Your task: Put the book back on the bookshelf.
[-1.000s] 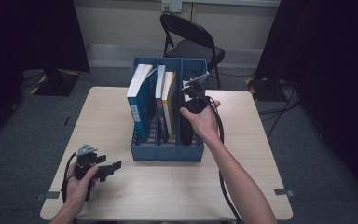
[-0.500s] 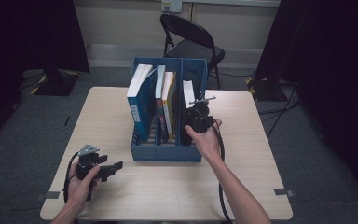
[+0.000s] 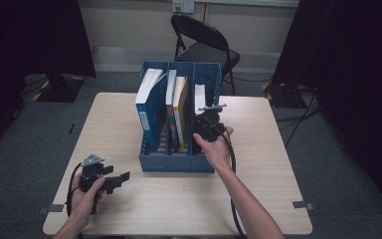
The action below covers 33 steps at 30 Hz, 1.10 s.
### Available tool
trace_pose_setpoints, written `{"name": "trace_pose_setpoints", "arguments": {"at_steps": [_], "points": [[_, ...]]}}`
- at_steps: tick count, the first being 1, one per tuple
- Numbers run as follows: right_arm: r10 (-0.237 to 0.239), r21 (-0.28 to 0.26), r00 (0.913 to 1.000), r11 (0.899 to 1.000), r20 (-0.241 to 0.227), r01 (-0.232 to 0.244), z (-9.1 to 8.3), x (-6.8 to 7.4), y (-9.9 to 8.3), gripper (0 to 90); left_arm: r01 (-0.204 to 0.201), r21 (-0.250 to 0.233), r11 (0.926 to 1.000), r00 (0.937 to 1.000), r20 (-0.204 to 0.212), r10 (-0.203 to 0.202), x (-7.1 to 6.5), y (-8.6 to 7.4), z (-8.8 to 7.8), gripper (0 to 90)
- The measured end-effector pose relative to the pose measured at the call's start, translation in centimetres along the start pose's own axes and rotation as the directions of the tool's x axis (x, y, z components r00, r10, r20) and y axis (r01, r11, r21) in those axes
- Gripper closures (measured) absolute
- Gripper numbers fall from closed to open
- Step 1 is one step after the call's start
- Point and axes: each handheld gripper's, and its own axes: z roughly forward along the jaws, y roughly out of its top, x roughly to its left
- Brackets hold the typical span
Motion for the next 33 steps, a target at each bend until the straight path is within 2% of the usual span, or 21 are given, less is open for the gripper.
{"name": "trace_pose_setpoints", "arguments": {"at_steps": [1,4,7,8,11,17,23,27,33], "points": [[-0.007,-0.003,0.9999,1.000,-0.011,0.007,0.0,0.0,-0.1,37.8,0.002,-0.005,1.0000,1.0000,-0.004,-0.002,0.0,0.0,0.0,20.7],[-0.070,-0.011,0.9970,0.998,-0.034,0.069,-0.1,-0.1,-0.7,34.6,0.005,-0.010,0.9999,1.0000,-0.001,-0.005,0.1,0.0,-0.1,20.7],[-0.069,-0.030,0.9945,0.997,-0.080,0.067,-0.7,-0.6,-1.1,35.3,0.008,-0.011,0.9999,1.0000,-0.006,-0.008,0.1,0.0,-0.1,20.7],[-0.073,-0.045,0.9932,0.997,-0.090,0.070,-0.8,-0.6,-1.3,36.2,0.007,-0.008,0.9999,0.9999,-0.007,-0.007,0.1,0.0,0.0,20.7],[-0.094,-0.062,0.9923,0.994,-0.080,0.090,-1.2,-0.8,-1.7,43.7,-0.001,-0.009,1.0000,1.0000,-0.006,0.001,0.0,0.0,0.0,20.7],[-0.075,-0.074,0.9898,0.995,-0.121,0.067,-1.4,-1.6,-2.5,49.5,0.008,-0.004,1.0000,0.9999,-0.009,-0.008,0.1,0.0,0.0,20.7],[-0.084,-0.081,0.9893,0.994,-0.119,0.075,-1.1,-1.8,-2.7,55.0,0.006,-0.004,1.0000,1.0000,-0.007,-0.006,0.1,0.0,0.0,20.7],[-0.070,-0.075,0.9895,0.995,-0.126,0.061,-0.7,-2.0,-2.7,54.4,0.008,-0.009,0.9999,1.0000,-0.006,-0.008,0.1,0.0,-0.1,20.7],[-0.080,-0.068,0.9889,0.995,-0.125,0.072,-0.7,-1.9,-2.5,54.3,0.002,-0.005,1.0000,1.0000,-0.010,-0.002,0.1,0.0,-0.1,20.7]]}}
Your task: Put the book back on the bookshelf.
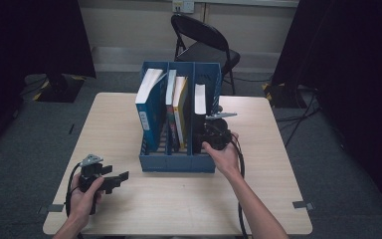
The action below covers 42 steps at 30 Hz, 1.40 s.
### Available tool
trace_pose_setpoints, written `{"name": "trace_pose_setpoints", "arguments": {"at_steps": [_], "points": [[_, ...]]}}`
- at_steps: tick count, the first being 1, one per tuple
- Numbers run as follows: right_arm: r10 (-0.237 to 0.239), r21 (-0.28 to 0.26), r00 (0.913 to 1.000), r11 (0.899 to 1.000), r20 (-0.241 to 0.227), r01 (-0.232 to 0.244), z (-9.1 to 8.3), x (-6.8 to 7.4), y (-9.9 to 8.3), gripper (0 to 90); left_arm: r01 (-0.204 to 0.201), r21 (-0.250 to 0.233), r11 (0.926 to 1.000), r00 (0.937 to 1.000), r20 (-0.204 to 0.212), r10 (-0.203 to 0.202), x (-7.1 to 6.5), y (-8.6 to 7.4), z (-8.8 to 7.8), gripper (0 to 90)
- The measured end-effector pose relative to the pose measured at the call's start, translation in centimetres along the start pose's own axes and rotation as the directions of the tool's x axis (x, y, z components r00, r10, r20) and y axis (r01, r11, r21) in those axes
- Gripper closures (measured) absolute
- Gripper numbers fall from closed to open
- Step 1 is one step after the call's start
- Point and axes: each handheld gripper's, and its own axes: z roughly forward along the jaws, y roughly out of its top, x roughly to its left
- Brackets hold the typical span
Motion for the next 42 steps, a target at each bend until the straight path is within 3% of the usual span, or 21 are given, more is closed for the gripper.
{"name": "trace_pose_setpoints", "arguments": {"at_steps": [13,40,42], "points": [[-0.030,-0.010,0.9991,0.999,0.028,0.031,0.8,-0.4,1.1,54.5,0.001,0.001,1.0000,1.0000,-0.001,-0.001,0.0,0.0,0.1,20.7],[-0.027,-0.021,0.9985,0.999,0.049,0.028,1.7,-1.0,2.0,55.1,0.009,0.001,1.0000,1.0000,-0.002,-0.009,0.4,0.3,0.3,20.7],[-0.026,-0.017,0.9990,1.000,0.037,0.027,1.6,-0.9,1.9,49.7,0.009,-0.003,1.0000,1.0000,0.000,-0.009,0.5,0.2,0.2,20.7]]}}
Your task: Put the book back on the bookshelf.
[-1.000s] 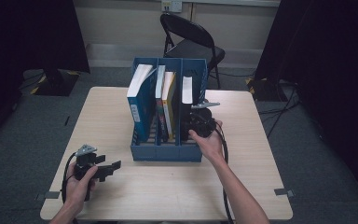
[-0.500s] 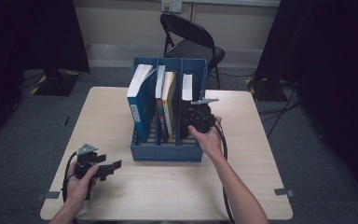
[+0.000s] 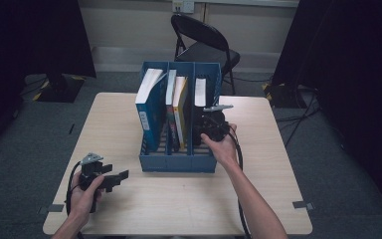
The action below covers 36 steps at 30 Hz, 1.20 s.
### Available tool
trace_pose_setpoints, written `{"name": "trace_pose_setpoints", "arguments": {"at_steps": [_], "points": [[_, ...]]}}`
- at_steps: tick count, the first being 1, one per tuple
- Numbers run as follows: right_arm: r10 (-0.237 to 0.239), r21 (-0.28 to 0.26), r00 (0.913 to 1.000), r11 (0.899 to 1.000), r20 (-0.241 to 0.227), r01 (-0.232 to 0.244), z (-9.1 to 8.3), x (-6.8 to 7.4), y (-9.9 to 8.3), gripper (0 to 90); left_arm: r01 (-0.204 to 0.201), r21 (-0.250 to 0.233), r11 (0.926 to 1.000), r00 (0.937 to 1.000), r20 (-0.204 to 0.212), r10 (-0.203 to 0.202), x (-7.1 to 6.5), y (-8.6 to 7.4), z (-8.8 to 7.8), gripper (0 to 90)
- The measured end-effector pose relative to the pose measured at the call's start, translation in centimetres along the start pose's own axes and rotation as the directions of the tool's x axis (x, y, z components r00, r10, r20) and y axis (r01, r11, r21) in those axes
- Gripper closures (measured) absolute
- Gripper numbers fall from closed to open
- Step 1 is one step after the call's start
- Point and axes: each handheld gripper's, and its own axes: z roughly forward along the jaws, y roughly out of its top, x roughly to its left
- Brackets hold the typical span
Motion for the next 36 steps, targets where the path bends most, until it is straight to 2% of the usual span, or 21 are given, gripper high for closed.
{"name": "trace_pose_setpoints", "arguments": {"at_steps": [7,15,17,21,22,23,25,26,28,31,33,36], "points": [[-0.005,-0.039,0.9996,0.999,-0.027,0.004,-1.5,0.1,-1.2,36.9,0.002,-0.011,0.9999,1.0000,-0.009,-0.002,0.2,0.0,-0.2,20.7],[-0.002,-0.088,0.9978,0.996,-0.067,-0.004,-4.7,-0.1,-2.9,22.9,-0.027,-0.004,0.9996,0.9994,-0.021,0.026,-0.1,-0.1,-0.2,20.6],[0.009,-0.085,0.9984,0.996,-0.055,-0.014,-5.3,-0.4,-3.3,22.0,-0.027,-0.001,0.9996,0.9994,-0.023,0.027,-0.1,-0.2,-0.4,20.6],[0.038,-0.107,0.9965,0.993,-0.074,-0.046,-7.4,-1.4,-4.5,19.0,-0.034,-0.016,0.9993,0.9991,-0.024,0.034,-0.1,-0.3,-0.8,20.5],[0.040,-0.114,0.9964,0.992,-0.074,-0.048,-7.8,-1.6,-4.7,18.3,-0.034,-0.021,0.9992,0.9993,-0.012,0.034,0.0,-0.3,-0.8,20.4],[0.052,-0.116,0.9963,0.991,-0.068,-0.060,-8.4,-1.9,-5.1,18.0,-0.037,-0.025,0.9990,0.9993,-0.002,0.037,0.0,-0.3,-0.9,20.1],[0.089,-0.093,0.9916,0.991,-0.094,-0.098,-9.3,-2.5,-5.8,17.8,-0.037,-0.025,0.9990,0.9992,-0.011,0.037,-0.1,-0.3,-0.9,19.8],[0.106,-0.093,0.9902,0.989,-0.091,-0.115,-9.9,-2.7,-6.2,17.9,-0.042,-0.018,0.9990,0.9990,-0.018,0.041,-0.1,-0.3,-0.9,19.8],[0.115,-0.138,0.9913,0.983,-0.064,-0.123,-11.1,-3.2,-7.4,18.0,-0.047,-0.010,0.9988,0.9987,-0.023,0.047,-0.1,-0.4,-0.9,19.8],[0.151,-0.134,0.9859,0.978,-0.071,-0.160,-12.4,-4.4,-9.2,15.8,-0.031,-0.012,0.9995,0.9992,-0.028,0.030,0.0,-0.4,-1.2,19.8],[0.176,-0.121,0.9836,0.976,-0.038,-0.180,-13.1,-5.2,-10.6,14.9,-0.032,-0.011,0.9994,0.9985,-0.044,0.031,0.0,-0.3,-1.4,20.0],[0.187,-0.119,0.9823,0.975,-0.005,-0.186,-14.1,-5.9,-12.5,14.5,-0.024,-0.002,0.9997,0.9986,-0.048,0.024,0.2,-0.5,-1.4,20.6]]}}
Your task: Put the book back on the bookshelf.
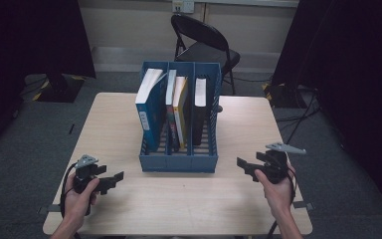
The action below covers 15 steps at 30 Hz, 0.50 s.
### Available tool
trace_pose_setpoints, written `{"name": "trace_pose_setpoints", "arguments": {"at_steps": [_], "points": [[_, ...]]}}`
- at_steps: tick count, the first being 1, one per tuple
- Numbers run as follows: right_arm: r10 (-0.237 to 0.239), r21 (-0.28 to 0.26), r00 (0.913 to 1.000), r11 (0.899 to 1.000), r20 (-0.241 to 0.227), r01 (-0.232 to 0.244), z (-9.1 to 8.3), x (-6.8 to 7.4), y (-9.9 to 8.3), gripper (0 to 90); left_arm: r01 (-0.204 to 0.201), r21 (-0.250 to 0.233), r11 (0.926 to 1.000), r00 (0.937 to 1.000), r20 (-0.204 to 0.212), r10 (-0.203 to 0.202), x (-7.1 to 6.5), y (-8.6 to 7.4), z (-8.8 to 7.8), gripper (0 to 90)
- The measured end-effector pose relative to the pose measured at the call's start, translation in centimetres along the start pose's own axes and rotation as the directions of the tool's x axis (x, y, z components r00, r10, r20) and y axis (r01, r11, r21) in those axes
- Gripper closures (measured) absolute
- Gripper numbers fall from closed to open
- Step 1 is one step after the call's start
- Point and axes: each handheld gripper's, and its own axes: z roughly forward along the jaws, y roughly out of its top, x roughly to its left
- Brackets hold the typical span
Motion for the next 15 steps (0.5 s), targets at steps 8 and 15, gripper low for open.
{"name": "trace_pose_setpoints", "arguments": {"at_steps": [8,15], "points": [[0.047,-0.012,0.9909,0.999,0.126,-0.046,-2.8,-3.1,-4.9,15.8,0.038,0.012,0.9992,0.9992,-0.014,-0.037,0.7,-0.2,-0.9,19.4],[0.074,0.107,0.9737,0.989,0.216,-0.099,-1.8,-5.4,-7.8,14.8,0.055,0.024,0.9982,0.9981,-0.030,-0.054,1.6,-0.4,-1.0,18.6]]}}
